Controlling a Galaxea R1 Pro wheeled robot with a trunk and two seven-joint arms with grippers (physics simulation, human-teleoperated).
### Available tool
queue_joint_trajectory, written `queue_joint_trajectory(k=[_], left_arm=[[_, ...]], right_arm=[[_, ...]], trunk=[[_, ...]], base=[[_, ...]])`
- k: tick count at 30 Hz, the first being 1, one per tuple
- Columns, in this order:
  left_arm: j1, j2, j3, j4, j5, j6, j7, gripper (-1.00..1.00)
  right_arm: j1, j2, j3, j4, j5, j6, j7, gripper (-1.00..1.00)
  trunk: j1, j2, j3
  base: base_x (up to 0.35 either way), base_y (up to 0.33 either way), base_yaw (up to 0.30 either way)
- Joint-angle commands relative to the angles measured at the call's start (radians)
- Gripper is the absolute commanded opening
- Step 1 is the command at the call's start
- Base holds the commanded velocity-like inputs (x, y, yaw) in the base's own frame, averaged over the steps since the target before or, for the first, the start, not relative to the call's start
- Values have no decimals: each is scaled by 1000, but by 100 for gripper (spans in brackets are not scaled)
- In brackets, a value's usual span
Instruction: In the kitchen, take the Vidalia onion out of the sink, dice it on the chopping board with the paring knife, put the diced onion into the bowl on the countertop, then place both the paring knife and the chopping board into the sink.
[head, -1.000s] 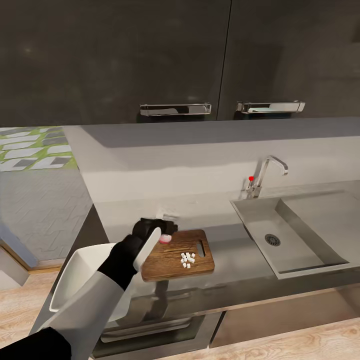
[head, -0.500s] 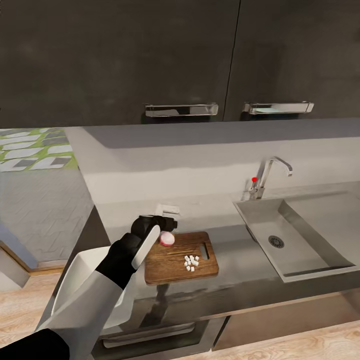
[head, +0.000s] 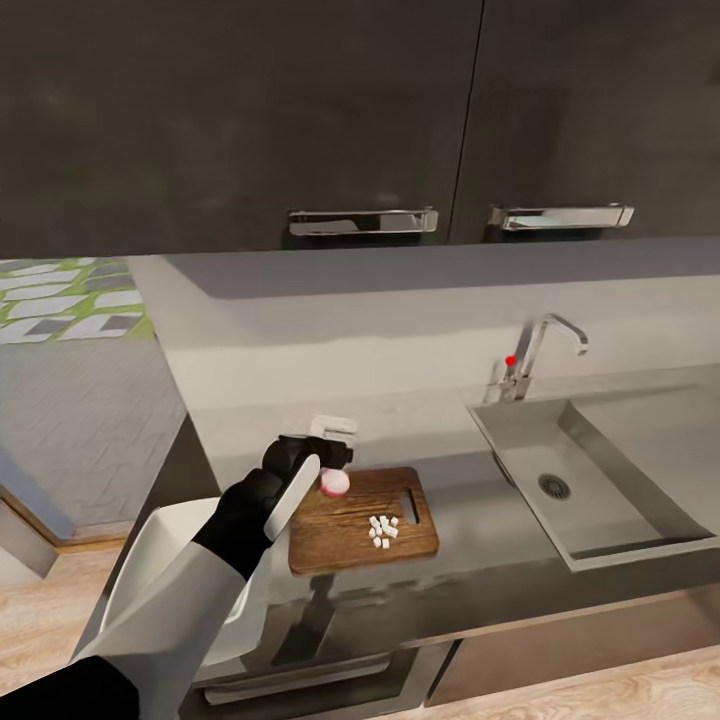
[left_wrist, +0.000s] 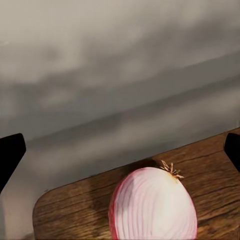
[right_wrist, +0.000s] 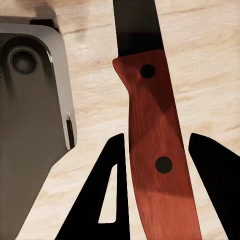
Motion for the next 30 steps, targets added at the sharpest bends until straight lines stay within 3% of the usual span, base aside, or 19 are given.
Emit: queue_joint_trajectory(k=[1,30], left_arm=[[-1,0,-2,2,10,2,10,100],[-1,9,0,28,10,1,10,100]], right_arm=[[-2,0,-5,-4,5,-8,3,-100],[-2,3,-4,-2,6,-8,3,-100]], trunk=[[1,-2,-2],[1,-2,-2]], base=[[81,0,0],[28,0,0]])
